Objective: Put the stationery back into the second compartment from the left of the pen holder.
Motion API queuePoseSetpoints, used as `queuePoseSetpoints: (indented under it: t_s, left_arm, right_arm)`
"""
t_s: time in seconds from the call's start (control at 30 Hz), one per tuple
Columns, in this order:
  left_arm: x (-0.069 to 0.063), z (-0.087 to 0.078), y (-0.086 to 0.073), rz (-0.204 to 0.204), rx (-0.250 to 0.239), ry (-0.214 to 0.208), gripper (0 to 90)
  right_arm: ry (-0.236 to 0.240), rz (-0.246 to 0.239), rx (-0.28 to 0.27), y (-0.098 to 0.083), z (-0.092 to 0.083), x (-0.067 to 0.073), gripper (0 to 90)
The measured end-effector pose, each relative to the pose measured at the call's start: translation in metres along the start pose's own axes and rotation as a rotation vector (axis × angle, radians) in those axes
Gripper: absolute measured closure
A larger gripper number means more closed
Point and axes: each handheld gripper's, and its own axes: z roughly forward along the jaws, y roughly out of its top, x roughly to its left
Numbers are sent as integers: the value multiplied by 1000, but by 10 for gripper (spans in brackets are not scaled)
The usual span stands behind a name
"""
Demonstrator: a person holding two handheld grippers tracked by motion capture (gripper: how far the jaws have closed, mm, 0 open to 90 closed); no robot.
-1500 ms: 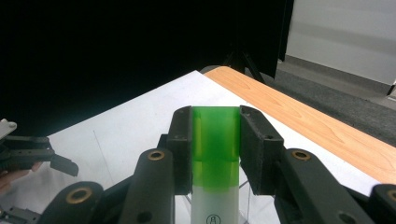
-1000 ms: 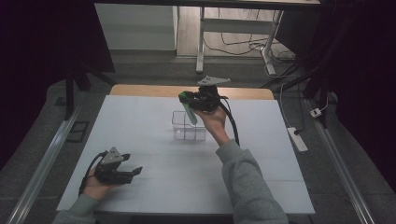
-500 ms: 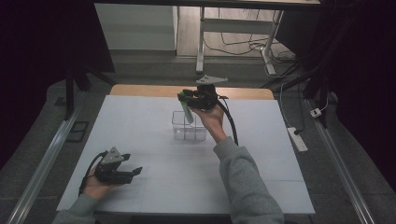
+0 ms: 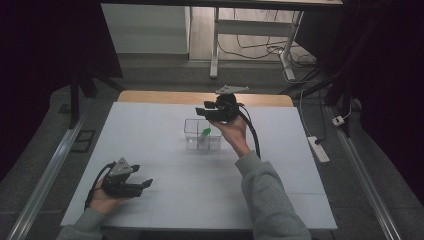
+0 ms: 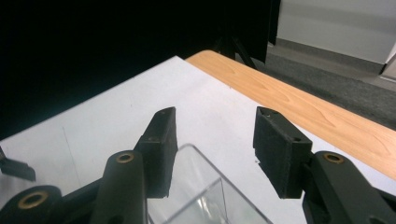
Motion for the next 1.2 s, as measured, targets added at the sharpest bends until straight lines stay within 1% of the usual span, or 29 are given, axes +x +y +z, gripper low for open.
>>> queuePoseSetpoints:
  t_s: [0.23,0.43,0.6,0.7,0.97,1.1,1.2]
  left_arm:
    - [1,0,0,-5,-2,2,253]
    - [1,0,0,-6,-4,1,253]
    - [1,0,0,-8,-5,1,253]
    - [1,0,0,-8,-5,2,253]
    - [1,0,1,-6,-6,4,252]
    - [0,0,1,-5,-6,4,253]
    - [0,0,2,-5,-7,5,252]
  right_arm:
    - [-8,0,23,-10,-14,-3,476]
    - [-42,-32,59,-22,-32,-4,464]
    - [-61,-23,81,-35,-46,-8,460]
    - [-62,-9,82,-41,-54,-10,452]
    - [-68,-39,111,-55,-69,-6,424]
    - [-66,-38,118,-63,-78,-4,412]
    - [-62,-26,125,-71,-83,-4,407]
